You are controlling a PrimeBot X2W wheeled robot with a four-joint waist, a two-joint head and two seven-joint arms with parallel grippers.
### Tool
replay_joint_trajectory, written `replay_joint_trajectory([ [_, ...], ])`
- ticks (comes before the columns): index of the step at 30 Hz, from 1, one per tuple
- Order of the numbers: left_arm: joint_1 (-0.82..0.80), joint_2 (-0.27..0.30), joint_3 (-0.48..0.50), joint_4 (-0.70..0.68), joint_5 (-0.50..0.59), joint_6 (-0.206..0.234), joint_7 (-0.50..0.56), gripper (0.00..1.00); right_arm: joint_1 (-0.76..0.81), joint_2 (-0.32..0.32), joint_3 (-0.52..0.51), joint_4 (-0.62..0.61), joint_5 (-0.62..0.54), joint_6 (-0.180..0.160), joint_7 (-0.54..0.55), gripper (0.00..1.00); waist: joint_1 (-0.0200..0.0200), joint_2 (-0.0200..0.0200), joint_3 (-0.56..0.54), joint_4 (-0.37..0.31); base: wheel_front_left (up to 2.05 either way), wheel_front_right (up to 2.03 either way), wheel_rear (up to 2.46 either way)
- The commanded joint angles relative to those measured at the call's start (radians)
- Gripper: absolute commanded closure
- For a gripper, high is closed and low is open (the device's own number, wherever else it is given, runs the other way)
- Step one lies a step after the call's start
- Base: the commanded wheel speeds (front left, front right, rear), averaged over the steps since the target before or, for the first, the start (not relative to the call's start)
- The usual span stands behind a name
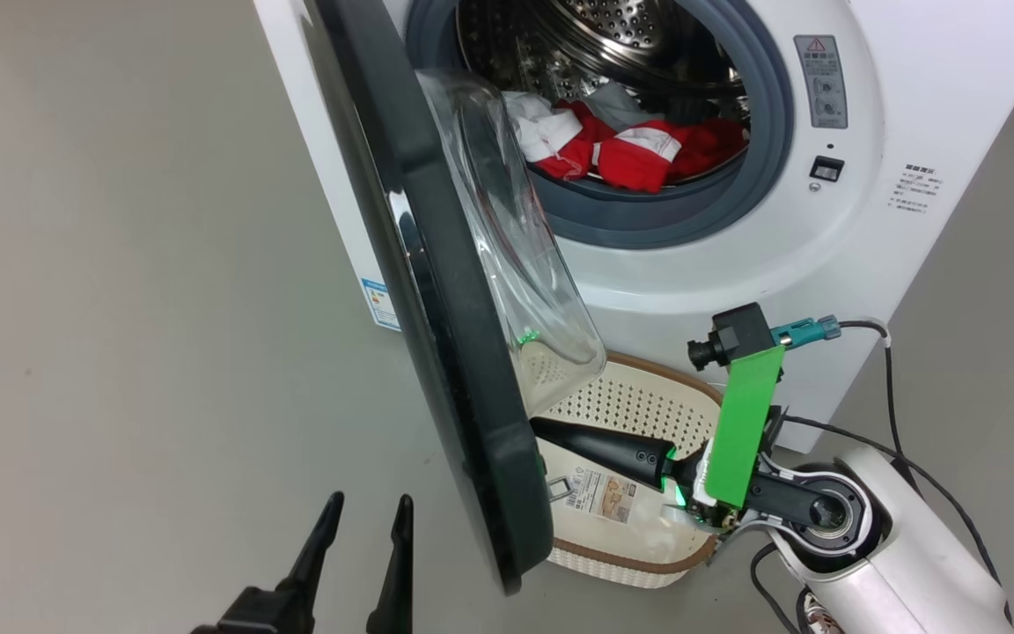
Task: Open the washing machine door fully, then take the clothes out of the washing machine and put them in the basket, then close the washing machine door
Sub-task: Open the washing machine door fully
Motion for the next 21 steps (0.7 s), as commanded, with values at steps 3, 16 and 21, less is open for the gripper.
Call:
replay_joint_trajectory([
  [3, 0.007, 0.007, 0.047, -0.030, 0.017, 0.009, -0.012, 0.00, -0.004, 0.034, 0.019, -0.025, -0.008, 0.008, 0.008, 1.00, 0.0000, 0.0000, -0.007, 0.009, 0.00, 0.00, 0.00],
  [16, 0.023, 0.007, 0.062, -0.049, 0.018, 0.019, -0.012, 0.00, -0.017, 0.058, 0.040, -0.015, -0.009, 0.008, 0.019, 1.00, 0.0000, 0.0000, -0.007, 0.015, 0.00, 0.00, 0.00],
  [21, 0.023, 0.007, 0.063, -0.051, 0.018, 0.020, -0.012, 0.00, -0.015, 0.059, 0.032, -0.013, -0.026, 0.008, 0.007, 1.00, 0.0000, 0.0000, -0.008, 0.013, 0.00, 0.00, 0.00],
])
